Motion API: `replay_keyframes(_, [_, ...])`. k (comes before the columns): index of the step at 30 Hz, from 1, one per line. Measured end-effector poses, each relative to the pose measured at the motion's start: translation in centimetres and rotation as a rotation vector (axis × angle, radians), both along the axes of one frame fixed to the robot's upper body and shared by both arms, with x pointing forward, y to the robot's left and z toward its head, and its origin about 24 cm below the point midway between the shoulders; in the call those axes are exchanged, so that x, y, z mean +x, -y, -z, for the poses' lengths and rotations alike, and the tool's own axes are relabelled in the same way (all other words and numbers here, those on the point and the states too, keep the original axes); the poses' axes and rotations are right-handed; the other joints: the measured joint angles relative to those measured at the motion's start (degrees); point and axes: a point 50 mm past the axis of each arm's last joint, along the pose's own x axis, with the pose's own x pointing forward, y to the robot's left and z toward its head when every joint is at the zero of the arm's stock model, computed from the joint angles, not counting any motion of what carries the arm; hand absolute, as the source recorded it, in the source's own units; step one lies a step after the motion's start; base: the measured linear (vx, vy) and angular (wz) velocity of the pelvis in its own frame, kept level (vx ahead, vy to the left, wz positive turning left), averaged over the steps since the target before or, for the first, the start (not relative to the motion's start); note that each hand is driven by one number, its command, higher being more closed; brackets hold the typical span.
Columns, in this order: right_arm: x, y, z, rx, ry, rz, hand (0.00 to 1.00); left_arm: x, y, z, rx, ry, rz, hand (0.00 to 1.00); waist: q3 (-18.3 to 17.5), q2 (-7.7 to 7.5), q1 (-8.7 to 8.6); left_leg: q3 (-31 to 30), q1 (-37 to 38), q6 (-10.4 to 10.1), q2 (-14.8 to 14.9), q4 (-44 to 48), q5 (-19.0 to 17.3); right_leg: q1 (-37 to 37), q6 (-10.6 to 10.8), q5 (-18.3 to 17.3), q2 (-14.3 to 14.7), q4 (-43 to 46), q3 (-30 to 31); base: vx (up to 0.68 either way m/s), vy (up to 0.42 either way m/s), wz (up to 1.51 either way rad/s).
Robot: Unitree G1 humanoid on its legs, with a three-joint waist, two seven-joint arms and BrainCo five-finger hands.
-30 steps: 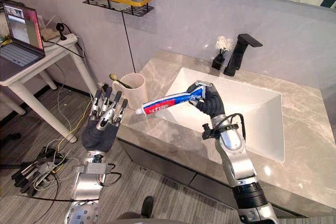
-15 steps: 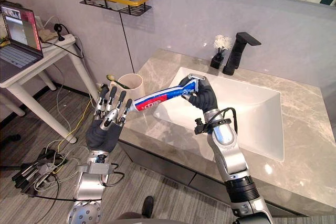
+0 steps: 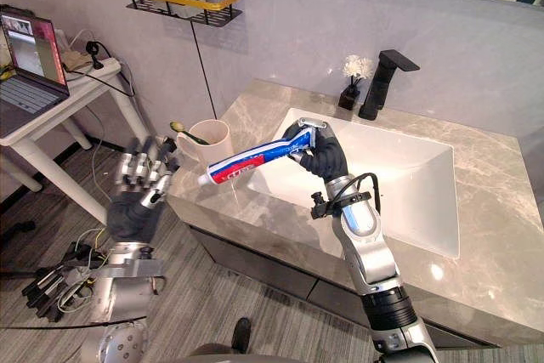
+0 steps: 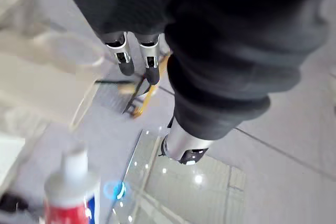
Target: Organize washtable
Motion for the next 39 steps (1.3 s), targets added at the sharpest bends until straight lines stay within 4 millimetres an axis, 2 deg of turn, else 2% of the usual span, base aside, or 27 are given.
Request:
replay_keyframes(4, [-0.2,0.6,0.4,0.011,-0.012,0.014,1.0,-1.3,-0.3,-3.1,0.309,0.138,-0.174,0.0,0.01,0.01,0.12,-0.09,0.1,-0.09,-0.05,-0.24,-0.07,0.27,-0.36,-0.21,0.0,-0.24,-0.13,0.0,0.0,0.0])
replay_keyframes(7, [-0.4,0.6,0.9,0.004,-0.026,0.002,1.0,-1.6,-0.2,-4.0,0.501,0.183,-0.26,0.0,0.01,0.02,0.08,-0.15,0.09,0.06,-0.05,-0.23,0.03,0.35,-0.37,-0.21,0.03,-0.36,-0.21,0.0,0.0,0.0])
replay_keyframes(12, [-0.7,0.9,1.4,0.002,-0.044,0.007,1.0,-1.9,0.2,-4.7,0.668,0.22,-0.318,0.0,0.01,0.01,0.05,-0.2,0.08,0.14,-0.09,0.0,0.09,0.5,-0.03,-0.01,0.05,-0.56,-0.33,0.0,0.0,0.0])
replay_keyframes(17, [-0.8,1.0,1.5,-0.005,-0.048,-0.002,1.0,-2.3,0.9,-5.6,0.743,0.287,-0.27,0.0,0.01,0.02,0.04,-0.25,0.07,0.14,-0.11,0.03,0.09,0.55,-0.03,-0.02,0.06,-0.61,-0.42,0.0,0.0,0.0])
replay_keyframes(19, [-0.8,1.1,1.5,-0.013,-0.049,-0.002,1.0,-2.3,1.8,-6.0,0.809,0.338,-0.21,0.0,0.01,0.02,0.05,-0.36,0.07,0.14,-0.11,0.03,0.1,0.59,-0.04,-0.02,0.07,-0.56,-0.53,0.0,0.0,0.0])
replay_keyframes(26, [-0.8,1.2,1.5,-0.024,-0.049,0.002,1.0,-2.5,3.1,-5.8,0.953,0.375,-0.06,0.0,0.0,0.02,-0.04,-0.36,0.1,0.14,-0.1,0.03,0.11,0.58,-0.04,-0.02,0.06,-0.48,-0.54,0.0,0.0,0.0])
replay_keyframes(33, [-0.8,1.5,1.5,-0.026,-0.05,0.019,1.0,-2.6,4.0,-5.2,0.968,0.368,0.102,0.0,0.0,0.02,-0.04,-0.04,0.4,0.14,-0.04,0.06,0.11,0.58,-0.04,-0.01,0.05,-0.38,-0.12,0.0,0.0,-0.02])
replay_keyframes(39, [-0.8,1.5,1.4,-0.031,-0.049,0.019,1.0,-1.9,4.2,-3.6,0.992,0.295,0.168,0.0,0.0,0.02,-0.09,0.61,0.78,0.13,0.12,0.04,0.09,0.57,-0.04,-0.01,0.04,-0.28,0.43,0.0,0.0,-0.05])
